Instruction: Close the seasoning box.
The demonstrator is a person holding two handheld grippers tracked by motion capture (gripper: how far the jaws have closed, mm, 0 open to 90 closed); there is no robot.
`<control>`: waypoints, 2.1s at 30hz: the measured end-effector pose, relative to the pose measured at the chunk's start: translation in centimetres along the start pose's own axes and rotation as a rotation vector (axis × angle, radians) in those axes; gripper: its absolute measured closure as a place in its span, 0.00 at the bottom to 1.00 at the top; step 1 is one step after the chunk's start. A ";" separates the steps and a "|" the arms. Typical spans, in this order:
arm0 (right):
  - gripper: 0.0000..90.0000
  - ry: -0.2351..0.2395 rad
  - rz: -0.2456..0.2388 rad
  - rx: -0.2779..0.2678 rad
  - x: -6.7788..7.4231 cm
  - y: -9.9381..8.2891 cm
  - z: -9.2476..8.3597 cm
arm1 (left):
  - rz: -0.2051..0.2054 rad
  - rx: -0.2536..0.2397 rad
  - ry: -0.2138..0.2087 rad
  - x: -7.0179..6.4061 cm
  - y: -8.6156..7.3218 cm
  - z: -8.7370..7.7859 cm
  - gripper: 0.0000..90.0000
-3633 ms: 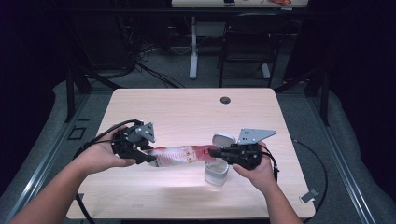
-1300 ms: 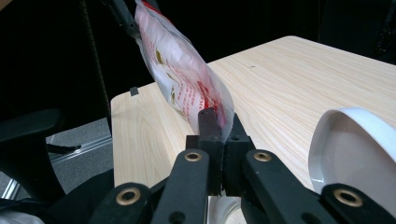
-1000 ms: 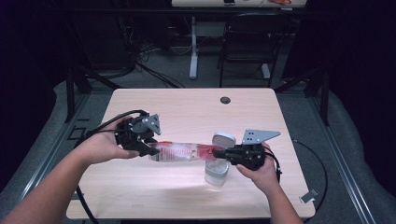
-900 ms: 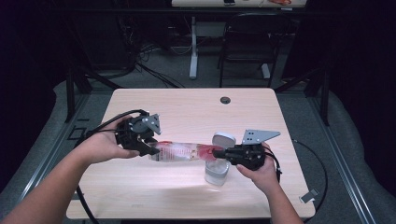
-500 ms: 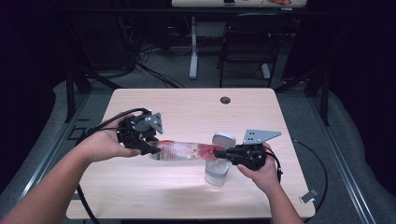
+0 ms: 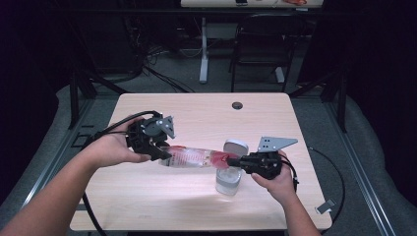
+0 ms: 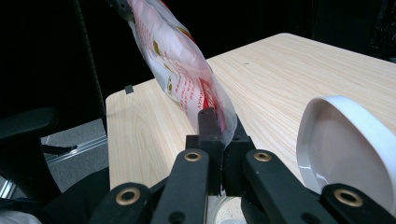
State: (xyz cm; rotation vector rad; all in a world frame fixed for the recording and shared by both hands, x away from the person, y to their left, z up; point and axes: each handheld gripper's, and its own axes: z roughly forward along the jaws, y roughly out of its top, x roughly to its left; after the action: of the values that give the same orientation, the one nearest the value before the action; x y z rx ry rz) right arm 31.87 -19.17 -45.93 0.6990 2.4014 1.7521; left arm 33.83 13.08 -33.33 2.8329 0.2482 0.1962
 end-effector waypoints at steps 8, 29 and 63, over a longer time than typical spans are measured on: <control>1.00 0.003 0.001 0.001 0.0 -0.1 -0.2 | 0.011 0.008 0.009 -0.1 0.5 -0.3 0.78; 0.99 0.008 0.008 -0.001 0.0 -0.3 -0.5 | 0.022 0.004 0.005 -0.1 1.1 -0.7 0.78; 0.99 0.006 0.026 -0.005 -0.3 -0.7 -0.6 | 0.036 0.012 0.009 -0.1 1.9 -1.0 0.78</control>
State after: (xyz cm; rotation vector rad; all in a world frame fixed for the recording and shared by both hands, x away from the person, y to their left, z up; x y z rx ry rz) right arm 31.69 -19.99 -46.40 0.7283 2.4010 1.7719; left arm 33.88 11.53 -31.80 2.8508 0.2011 0.2154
